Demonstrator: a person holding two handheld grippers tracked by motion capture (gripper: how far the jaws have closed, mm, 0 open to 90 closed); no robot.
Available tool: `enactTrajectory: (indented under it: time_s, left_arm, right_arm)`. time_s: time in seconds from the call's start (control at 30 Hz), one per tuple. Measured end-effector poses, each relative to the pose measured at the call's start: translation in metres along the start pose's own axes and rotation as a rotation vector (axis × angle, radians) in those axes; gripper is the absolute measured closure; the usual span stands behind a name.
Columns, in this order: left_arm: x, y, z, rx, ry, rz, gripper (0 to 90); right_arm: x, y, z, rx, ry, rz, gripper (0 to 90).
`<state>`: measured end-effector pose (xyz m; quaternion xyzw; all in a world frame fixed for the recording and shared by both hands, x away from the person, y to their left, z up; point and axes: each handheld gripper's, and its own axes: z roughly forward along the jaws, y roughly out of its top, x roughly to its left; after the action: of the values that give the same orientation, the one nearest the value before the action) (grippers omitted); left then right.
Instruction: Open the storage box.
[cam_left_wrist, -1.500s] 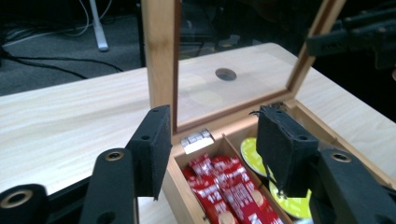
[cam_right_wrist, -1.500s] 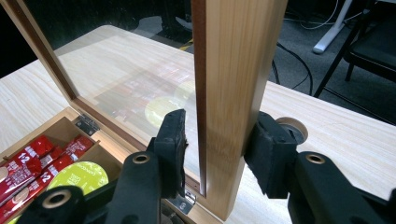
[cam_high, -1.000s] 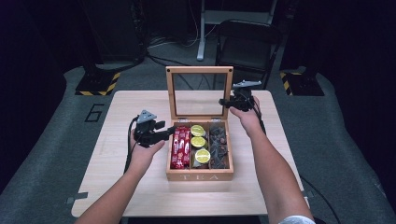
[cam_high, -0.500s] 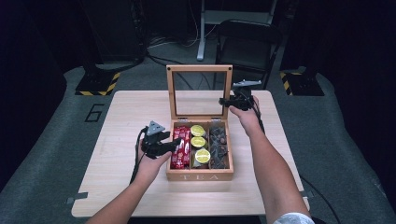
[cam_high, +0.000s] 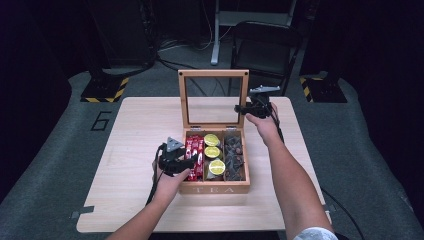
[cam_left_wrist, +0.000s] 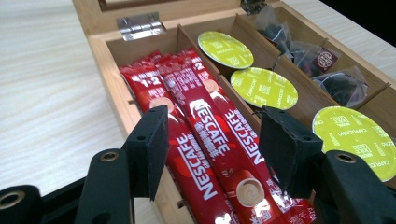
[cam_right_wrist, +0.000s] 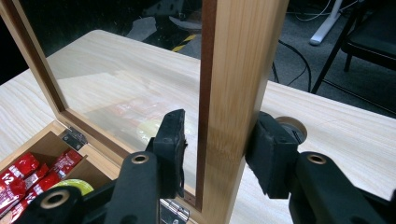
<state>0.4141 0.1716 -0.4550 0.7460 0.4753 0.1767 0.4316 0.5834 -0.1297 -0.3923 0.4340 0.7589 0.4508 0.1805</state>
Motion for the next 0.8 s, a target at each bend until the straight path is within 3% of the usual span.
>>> enactTrajectory:
  time_s: [0.23,0.53,0.8]
  left_arm:
    - [-0.009,-0.004,0.011,0.016,0.004,0.009,43.8]
    - [-0.012,-0.004,0.015,0.042,0.04,0.027,59.0]
    - [-0.014,-0.003,0.015,0.07,0.067,0.047,64.9]
  right_arm:
    - [-0.001,0.0,0.0,-0.002,0.006,0.004,58.0]
    - [-0.002,-0.001,0.001,-0.009,0.011,0.008,58.0]
    - [-0.003,-0.001,0.002,-0.013,0.019,0.015,58.2]
